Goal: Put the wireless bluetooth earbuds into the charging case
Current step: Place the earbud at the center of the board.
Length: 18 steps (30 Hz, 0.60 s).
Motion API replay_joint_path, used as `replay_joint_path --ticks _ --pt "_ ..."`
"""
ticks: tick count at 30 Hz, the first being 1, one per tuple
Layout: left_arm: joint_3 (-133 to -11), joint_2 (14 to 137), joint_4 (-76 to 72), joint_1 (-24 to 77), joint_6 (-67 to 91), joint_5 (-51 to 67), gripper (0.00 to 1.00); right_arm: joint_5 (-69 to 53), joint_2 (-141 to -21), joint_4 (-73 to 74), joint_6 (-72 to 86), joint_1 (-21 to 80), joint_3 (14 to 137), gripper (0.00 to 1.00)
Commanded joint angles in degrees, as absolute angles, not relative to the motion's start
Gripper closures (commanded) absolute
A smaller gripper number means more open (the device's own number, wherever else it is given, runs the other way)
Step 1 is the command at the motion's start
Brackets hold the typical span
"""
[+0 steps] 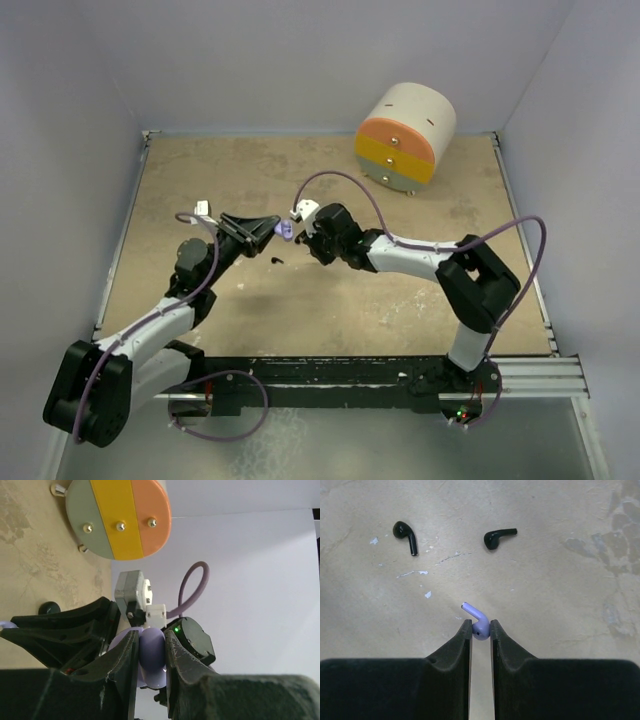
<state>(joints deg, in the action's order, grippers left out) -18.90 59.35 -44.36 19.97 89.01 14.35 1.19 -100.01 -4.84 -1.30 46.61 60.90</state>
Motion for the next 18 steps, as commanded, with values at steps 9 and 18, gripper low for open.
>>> replay_joint_path --ticks 9,18 --pt "-15.46 52.58 -43.59 17.76 90.90 16.31 1.00 -4.67 -104.08 -4.75 -5.79 43.75 64.06 1.00" --pt "-15.70 51.43 -44.04 17.61 91.67 16.92 1.00 -5.36 -107.03 4.18 -10.33 41.34 70.08 0.75"
